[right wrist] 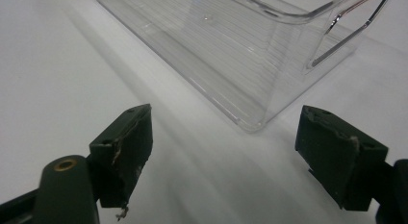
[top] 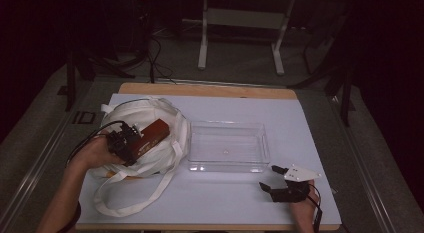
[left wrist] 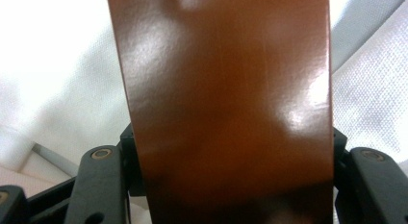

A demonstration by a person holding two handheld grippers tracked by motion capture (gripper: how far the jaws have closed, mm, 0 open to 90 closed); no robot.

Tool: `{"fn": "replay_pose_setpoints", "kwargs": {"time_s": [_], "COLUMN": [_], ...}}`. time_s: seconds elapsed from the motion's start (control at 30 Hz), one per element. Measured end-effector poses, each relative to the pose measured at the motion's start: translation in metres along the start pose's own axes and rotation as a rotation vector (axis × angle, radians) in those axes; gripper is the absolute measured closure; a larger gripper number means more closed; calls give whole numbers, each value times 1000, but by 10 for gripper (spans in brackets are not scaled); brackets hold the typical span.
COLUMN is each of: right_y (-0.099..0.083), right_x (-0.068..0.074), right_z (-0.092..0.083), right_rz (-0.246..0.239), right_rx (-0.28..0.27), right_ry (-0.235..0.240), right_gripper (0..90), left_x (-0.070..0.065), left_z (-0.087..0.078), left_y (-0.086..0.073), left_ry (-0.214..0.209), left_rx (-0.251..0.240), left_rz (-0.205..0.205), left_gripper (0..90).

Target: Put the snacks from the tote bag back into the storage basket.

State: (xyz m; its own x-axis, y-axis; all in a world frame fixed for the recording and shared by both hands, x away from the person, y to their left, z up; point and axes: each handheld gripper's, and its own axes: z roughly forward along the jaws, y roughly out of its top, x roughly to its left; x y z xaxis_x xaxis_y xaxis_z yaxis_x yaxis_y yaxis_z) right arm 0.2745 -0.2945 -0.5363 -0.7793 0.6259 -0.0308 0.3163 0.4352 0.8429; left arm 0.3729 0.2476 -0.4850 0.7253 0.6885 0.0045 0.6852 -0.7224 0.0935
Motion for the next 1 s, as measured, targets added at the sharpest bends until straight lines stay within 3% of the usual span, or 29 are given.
{"fn": "replay_pose_setpoints", "kwargs": {"time_s": [0.3,0.67,1.0], "right_y": [0,0,0], "right_x": [0,0,0], "right_z": [0,0,0], "right_rz": [-3,-3,-3], "right_rx": [3,4,3], "right_ry": [1,2,1], "right_gripper": [206,206,206], "left_x": [1,0,-1], "left_z": [1,3,0], "left_y": [-3,5,3], "left_ry": [-9,-9,20], "left_rx": [21,89,59], "left_rz": [4,22,48], "left_gripper": [384,401,415]}}
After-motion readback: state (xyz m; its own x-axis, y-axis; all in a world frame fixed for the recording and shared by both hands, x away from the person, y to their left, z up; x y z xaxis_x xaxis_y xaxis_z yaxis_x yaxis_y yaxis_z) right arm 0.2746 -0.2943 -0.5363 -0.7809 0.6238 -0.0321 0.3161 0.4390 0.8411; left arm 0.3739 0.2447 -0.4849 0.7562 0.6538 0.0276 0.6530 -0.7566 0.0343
